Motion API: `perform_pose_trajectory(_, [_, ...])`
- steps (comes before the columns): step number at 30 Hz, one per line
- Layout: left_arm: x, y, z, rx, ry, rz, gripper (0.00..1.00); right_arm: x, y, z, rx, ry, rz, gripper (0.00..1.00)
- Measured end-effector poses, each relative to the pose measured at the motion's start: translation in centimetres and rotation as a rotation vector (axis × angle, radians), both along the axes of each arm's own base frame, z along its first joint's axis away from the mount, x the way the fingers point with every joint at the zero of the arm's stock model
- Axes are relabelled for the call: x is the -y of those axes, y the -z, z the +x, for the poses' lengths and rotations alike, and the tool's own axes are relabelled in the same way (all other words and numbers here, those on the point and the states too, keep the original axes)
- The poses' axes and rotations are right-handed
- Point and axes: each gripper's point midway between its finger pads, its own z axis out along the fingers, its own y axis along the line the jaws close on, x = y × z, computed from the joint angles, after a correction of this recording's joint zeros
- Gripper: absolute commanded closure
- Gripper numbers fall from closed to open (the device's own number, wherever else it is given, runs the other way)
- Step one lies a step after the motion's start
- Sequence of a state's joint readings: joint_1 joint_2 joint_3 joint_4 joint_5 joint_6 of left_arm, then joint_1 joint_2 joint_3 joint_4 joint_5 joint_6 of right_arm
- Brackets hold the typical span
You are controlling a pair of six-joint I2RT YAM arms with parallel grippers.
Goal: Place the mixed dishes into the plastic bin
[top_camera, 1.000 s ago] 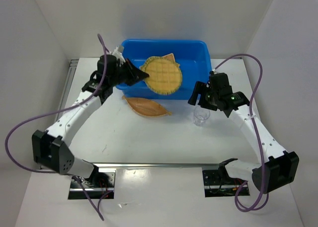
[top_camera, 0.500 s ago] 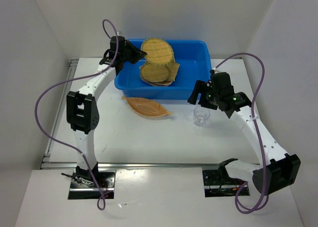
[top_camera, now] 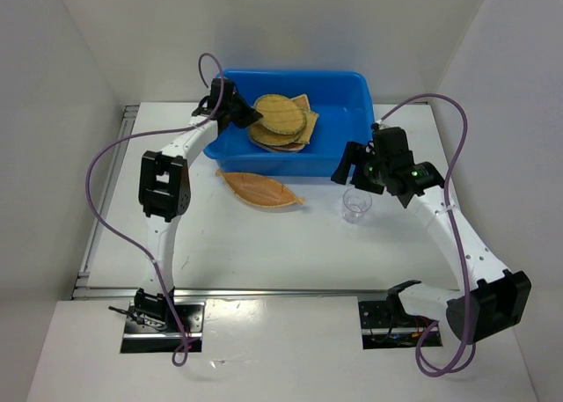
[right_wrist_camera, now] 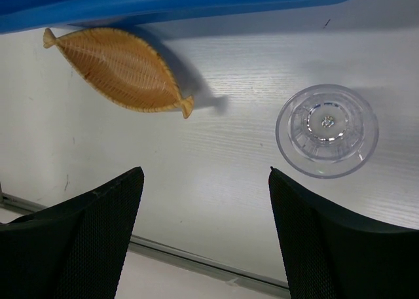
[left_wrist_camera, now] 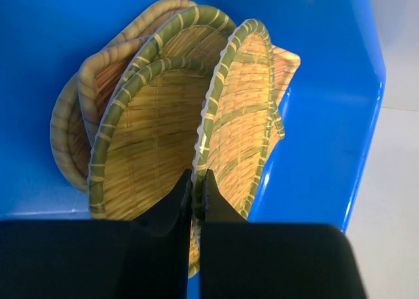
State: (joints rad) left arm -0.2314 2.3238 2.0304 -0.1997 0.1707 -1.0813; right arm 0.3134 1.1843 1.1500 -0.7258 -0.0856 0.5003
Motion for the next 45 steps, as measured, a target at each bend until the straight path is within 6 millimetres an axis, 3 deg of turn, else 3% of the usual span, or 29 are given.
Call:
perform_pose_trajectory(2, [0.0, 0.0, 0.0, 0.001, -0.001, 0.002, 0.82, -0.1, -0.1, 0.1, 0.0, -0.001, 0.003, 0.18])
perform_pose_trajectory(4, [0.0, -0.1, 0.1, 0.006, -0.004, 0.001, 0.55, -0.2, 0.0, 0.1, -0.004, -0.002, 0.006, 0.18])
perform_pose_trajectory(7, [-0.1, 0.0, 0.1, 0.005, -0.005, 0.002, 0.27, -0.3, 0.2, 0.3, -0.011, -0.004, 0.006, 0.18])
perform_pose_trajectory(9, [-0.1, 0.0, 0.2, 0.011, -0.003, 0.005, 0.19, -0.4, 0.2, 0.5, -0.013, -0.005, 0.007, 0.18])
perform_pose_trajectory(14, [-0.5, 0.1, 0.4, 0.013, -0.027, 0.021, 0.12, -0.6, 0.2, 0.5, -0.016, -0.013, 0.014, 0.18])
perform_pose_trajectory(19, [-1.2, -0.7, 0.5, 0.011, -0.041, 0.067, 0.12, -0.7, 0.4, 0.6, -0.024, -0.016, 0.015, 0.21])
perform_pose_trajectory(21, [-1.8, -2.6, 0.9, 0.037, -0.057, 0.108, 0.1, -0.8, 0.7, 0.9, -0.03, -0.02, 0.013, 0.21])
perform_pose_trajectory(24, [-3.0, -7.2, 1.9, 0.143, -0.094, 0.17, 0.09, -1.0, 1.5, 1.2, -0.055, -0.03, 0.007, 0.21])
perform_pose_trajectory(29, [-5.0, -12.9, 0.8, 0.251, -0.131, 0.269, 0.08, -2.7, 3.3, 2.0, -0.099, -0.091, 0.036, 0.21])
perform_pose_trajectory(33, [-6.5, -16.3, -2.3, 0.309, -0.137, 0.356, 0.06, -4.6, 5.4, 2.7, -0.13, -0.145, 0.041, 0.21])
perform_pose_trajectory(39, [-6.9, -20.5, -9.8, 0.395, -0.097, 0.351, 0.06, -8.0, 9.2, 2.6, -0.177, -0.235, 0.013, 0.23])
perform_pose_trajectory(42, [-6.8, -21.3, -12.6, 0.422, -0.07, 0.327, 0.05, -9.2, 10.7, 2.5, -0.189, -0.257, -0.011, 0.25])
perform_pose_trajectory(45, [-6.9, -20.5, -14.0, 0.415, -0.054, 0.319, 0.05, -9.9, 12.0, 2.9, -0.189, -0.259, -0.029, 0.29])
